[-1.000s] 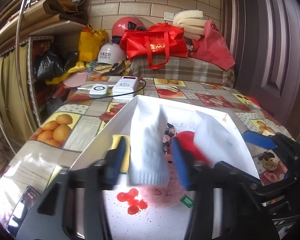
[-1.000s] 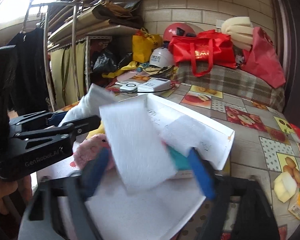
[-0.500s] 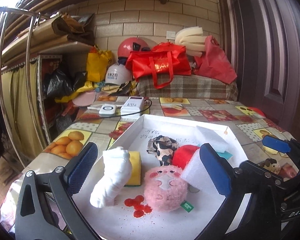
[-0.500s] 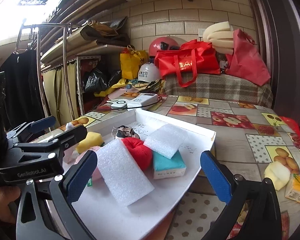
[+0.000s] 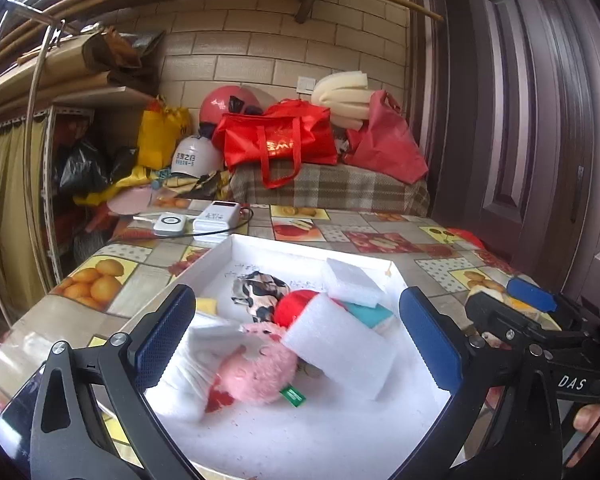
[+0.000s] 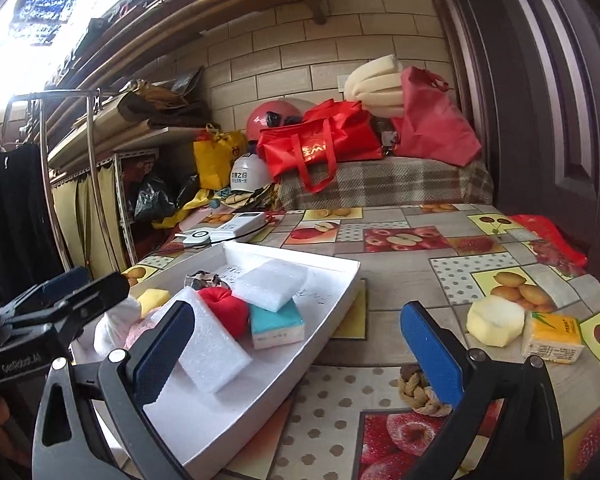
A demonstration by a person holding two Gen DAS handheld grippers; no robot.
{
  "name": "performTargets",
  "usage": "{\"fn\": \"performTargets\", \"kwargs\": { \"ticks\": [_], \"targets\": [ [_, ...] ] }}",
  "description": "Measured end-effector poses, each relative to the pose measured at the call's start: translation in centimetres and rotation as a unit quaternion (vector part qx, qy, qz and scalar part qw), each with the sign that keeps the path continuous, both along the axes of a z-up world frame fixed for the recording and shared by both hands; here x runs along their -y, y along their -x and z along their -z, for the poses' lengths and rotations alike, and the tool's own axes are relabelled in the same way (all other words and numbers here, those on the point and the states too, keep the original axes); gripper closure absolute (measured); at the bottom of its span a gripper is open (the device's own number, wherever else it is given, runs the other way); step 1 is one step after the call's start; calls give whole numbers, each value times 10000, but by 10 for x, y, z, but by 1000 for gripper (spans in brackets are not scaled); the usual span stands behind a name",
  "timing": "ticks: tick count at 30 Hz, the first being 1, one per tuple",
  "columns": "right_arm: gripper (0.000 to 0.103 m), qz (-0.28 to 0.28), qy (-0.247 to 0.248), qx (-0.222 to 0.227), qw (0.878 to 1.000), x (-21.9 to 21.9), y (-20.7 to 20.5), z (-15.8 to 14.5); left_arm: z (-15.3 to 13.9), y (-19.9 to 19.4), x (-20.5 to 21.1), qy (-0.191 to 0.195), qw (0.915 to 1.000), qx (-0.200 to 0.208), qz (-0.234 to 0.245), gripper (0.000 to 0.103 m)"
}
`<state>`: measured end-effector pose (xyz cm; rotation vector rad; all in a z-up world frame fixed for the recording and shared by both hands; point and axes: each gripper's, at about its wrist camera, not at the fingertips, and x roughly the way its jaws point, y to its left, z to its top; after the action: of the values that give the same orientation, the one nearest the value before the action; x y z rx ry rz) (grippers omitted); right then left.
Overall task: Organize soft objects
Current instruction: 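Move the left gripper to the hair ties while the right approaches the yellow tissue pack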
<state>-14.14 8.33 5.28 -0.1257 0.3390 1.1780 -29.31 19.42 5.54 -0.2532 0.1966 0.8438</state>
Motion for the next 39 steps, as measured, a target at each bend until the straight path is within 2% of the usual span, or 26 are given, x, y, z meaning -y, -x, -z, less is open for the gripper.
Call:
{"fn": "performTargets", "kwargs": {
  "ticks": [3, 8, 12, 16, 19, 21, 23, 25, 27, 29, 32, 33, 34, 37, 39],
  "targets": [
    [0, 18, -114, 18, 9999, 7, 1, -1, 1, -12, 5, -18, 9996, -245, 123, 0],
    [0, 240, -423, -265, 9985, 29, -15, -3, 1, -23, 16, -63, 9974, -313, 647, 0],
    [0, 620, -609, -582, 9945, 56, -40, -3, 1, -38, 28, -286, 9947, -629, 760, 0],
    [0, 1129, -813, -719, 9877, 89, -67, -5, 3, -46, 31, -128, 9933, -634, 955, 0],
    [0, 1508, -744, -542, 9843, 111, -91, -8, 4, -54, 37, -178, 9904, -792, 1122, 0],
    [0, 1611, -584, -585, 9835, 122, -110, -8, 4, -59, 41, -202, 9881, -867, 1257, 0],
    [0, 1749, -343, -721, 9814, 132, -134, -6, 5, -65, 45, -89, 9841, -860, 1553, 0],
    [0, 1886, -96, -649, 9799, 137, -151, -5, 7, -72, 48, 93, 9785, -870, 1870, 0],
    [0, 1945, 192, -481, 9795, 140, -167, -3, 8, -87, 57, 206, 9708, -964, 2189, 1],
    [0, 1786, 379, -614, 9813, 139, -182, 1, 10, -105, 73, 156, 9599, -1170, 2543, 1],
    [0, 1224, 584, -1223, 9832, 132, -201, 12, 13, -136, 101, 49, 9350, -1558, 3186, 1],
    [0, 1133, 690, -1307, 9825, 129, -204, 15, 15, -149, 112, 39, 9236, -1703, 3435, 1],
    [0, 1077, 821, -1331, 9818, 124, -204, 17, 16, -158, 120, 24, 9157, -1812, 3587, 1],
    [0, 845, 1232, -1172, 9818, 108, -201, 21, 23, -187, 140, 60, 8920, -2181, 3959, 1],
    [0, 775, 1487, -923, 9815, 99, -200, 22, 24, -200, 145, 161, 8836, -2294, 4079, 1]
  ]
}}
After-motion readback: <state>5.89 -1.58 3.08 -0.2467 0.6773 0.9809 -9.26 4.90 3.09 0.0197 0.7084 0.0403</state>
